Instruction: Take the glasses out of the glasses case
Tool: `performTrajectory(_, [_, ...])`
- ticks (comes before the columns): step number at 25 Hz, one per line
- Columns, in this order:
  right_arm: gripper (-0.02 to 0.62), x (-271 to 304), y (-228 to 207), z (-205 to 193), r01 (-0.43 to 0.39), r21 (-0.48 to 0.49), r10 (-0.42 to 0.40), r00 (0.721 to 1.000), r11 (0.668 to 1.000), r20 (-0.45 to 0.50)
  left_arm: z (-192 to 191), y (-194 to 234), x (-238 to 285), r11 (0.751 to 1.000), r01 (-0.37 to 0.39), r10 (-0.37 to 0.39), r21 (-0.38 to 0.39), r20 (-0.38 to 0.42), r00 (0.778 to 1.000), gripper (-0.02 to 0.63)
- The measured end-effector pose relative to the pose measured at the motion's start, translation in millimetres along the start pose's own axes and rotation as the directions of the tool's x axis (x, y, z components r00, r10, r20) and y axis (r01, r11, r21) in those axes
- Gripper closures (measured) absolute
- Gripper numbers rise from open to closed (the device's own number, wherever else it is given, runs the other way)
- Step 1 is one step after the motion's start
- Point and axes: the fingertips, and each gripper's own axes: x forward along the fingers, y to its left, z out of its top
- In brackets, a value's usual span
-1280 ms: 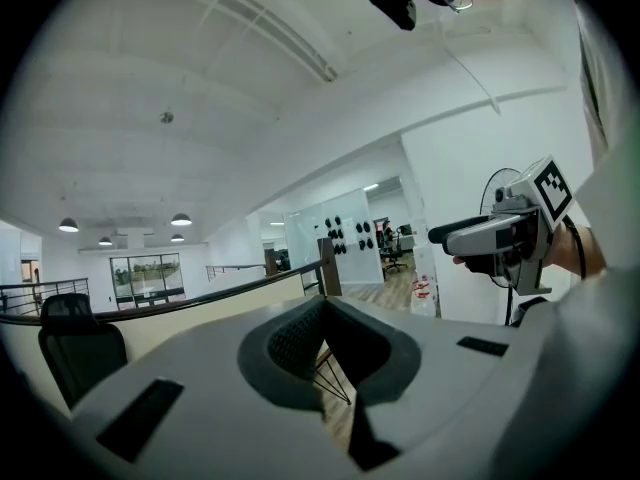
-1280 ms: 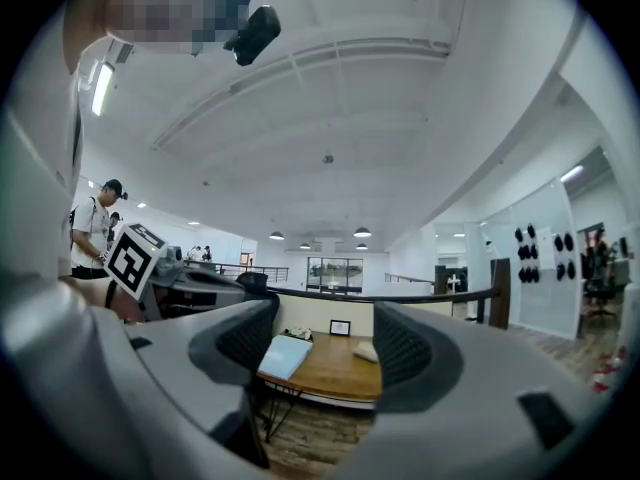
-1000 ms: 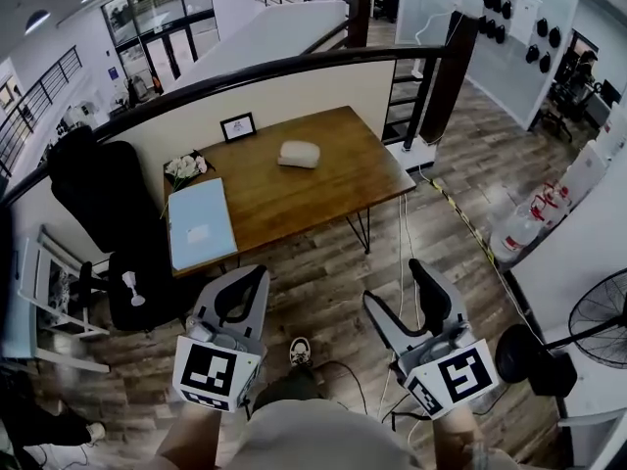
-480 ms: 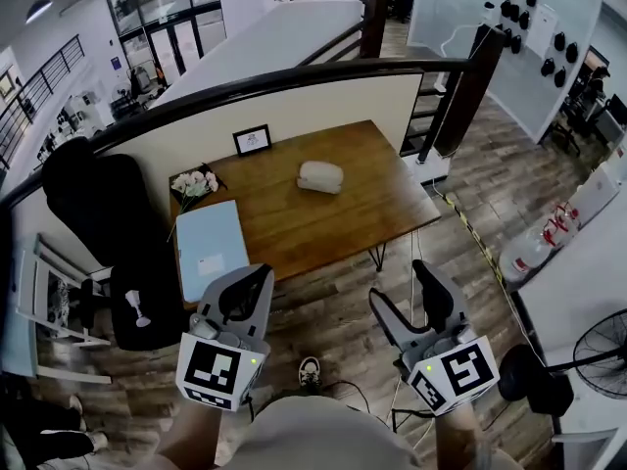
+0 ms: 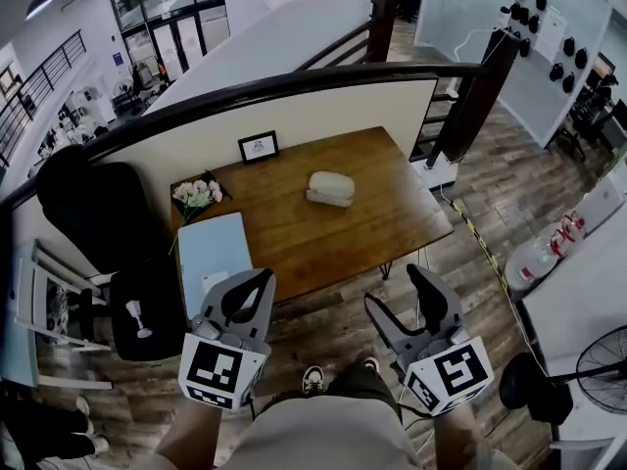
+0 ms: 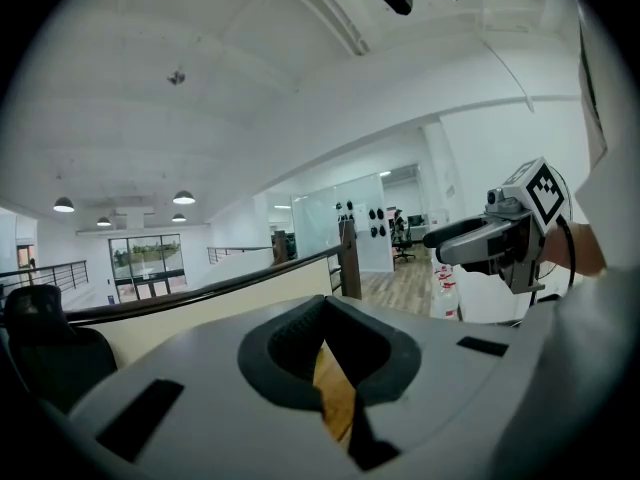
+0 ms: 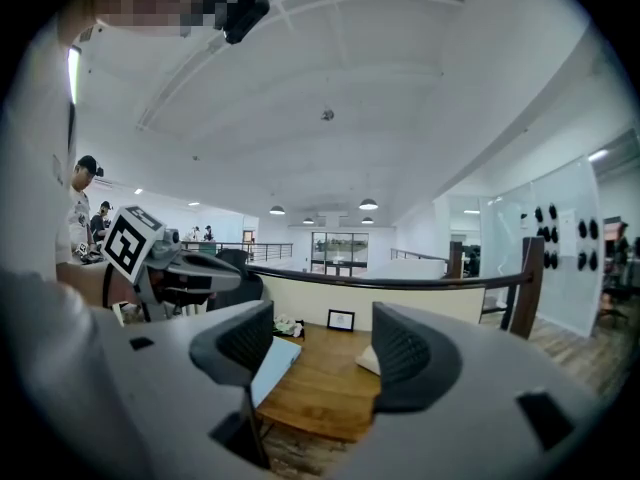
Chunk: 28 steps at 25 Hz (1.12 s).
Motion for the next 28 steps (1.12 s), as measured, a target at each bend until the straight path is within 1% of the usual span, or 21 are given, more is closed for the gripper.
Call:
performTrajectory(4, [0.295, 16, -22, -3, 0.001, 0.008, 0.0, 1.0, 1.0, -0.002, 2, 6, 24, 1.0, -0.003, 0.003, -0.004, -0.005, 1.0, 0.604])
performTrajectory(8, [0.298, 43, -49, -5, -0.01, 0.0, 0.01, 1.0, 1.0, 0.006, -1, 19, 53, 1.0, -0.026, 0.026, 0.01, -0.019, 0.999, 0.604])
performTrajectory(11, [0.298, 70, -74, -1, -0.029, -0.004, 0.03, 0.999, 1.0, 0.024, 3, 31, 82, 0.999, -0.05, 0.05, 0.0, -0.022, 0.998, 0.604])
performTrajectory(16, [0.299, 122, -126, 5, -0.09, 0.005, 0.09, 0.995, 0.996, 0.036, 12, 52, 142, 0.995, -0.098, 0.098, 0.008, -0.039, 0.994, 0.604])
performTrajectory(22, [0.304, 193, -199, 1, -0.151, 0.02, 0.151, 0.988, 0.988, 0.008, 17, 77, 219, 0.987, -0.159, 0.157, -0.011, -0.079, 0.984, 0.604])
performTrajectory(25, [0.305, 228, -226, -1, -0.203, 0.015, 0.204, 0.979, 0.979, -0.01, 13, 92, 253, 0.978, -0.208, 0.205, -0.016, -0.112, 0.972, 0.604])
performTrajectory(28, [0.307, 258, -249, -5, -0.255, 0.012, 0.255, 0.966, 0.967, -0.032, 6, 105, 279, 0.966, -0.254, 0.244, -0.054, -0.145, 0.959, 0.604])
